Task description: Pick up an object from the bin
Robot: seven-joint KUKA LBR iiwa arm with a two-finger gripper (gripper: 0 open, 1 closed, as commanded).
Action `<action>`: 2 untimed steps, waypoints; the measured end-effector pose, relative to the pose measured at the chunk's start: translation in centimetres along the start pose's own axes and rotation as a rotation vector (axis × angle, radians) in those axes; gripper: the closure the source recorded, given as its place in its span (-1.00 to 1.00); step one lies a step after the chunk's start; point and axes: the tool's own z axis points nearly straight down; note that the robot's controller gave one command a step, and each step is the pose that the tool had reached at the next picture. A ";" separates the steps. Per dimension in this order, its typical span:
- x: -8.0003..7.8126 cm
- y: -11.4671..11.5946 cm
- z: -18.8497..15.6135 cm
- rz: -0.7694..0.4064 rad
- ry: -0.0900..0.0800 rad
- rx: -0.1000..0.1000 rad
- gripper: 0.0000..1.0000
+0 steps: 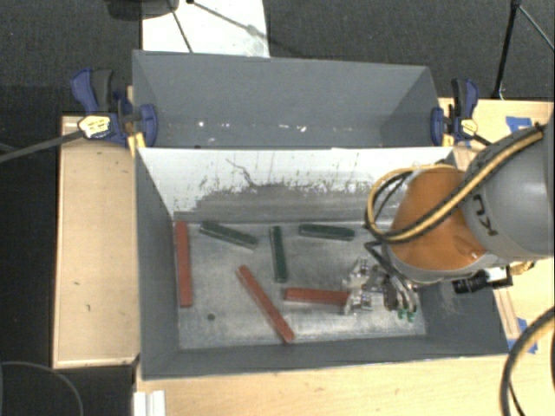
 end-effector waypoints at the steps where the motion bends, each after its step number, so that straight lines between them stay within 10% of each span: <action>1: 0.0 0.0 0.0 -0.001 0.000 0.000 1.00; 2: -2.2 0.0 -18.2 -0.253 0.010 0.000 1.00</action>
Offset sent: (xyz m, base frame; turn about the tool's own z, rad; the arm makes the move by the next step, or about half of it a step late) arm 0.0254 -0.0048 0.2273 -0.3140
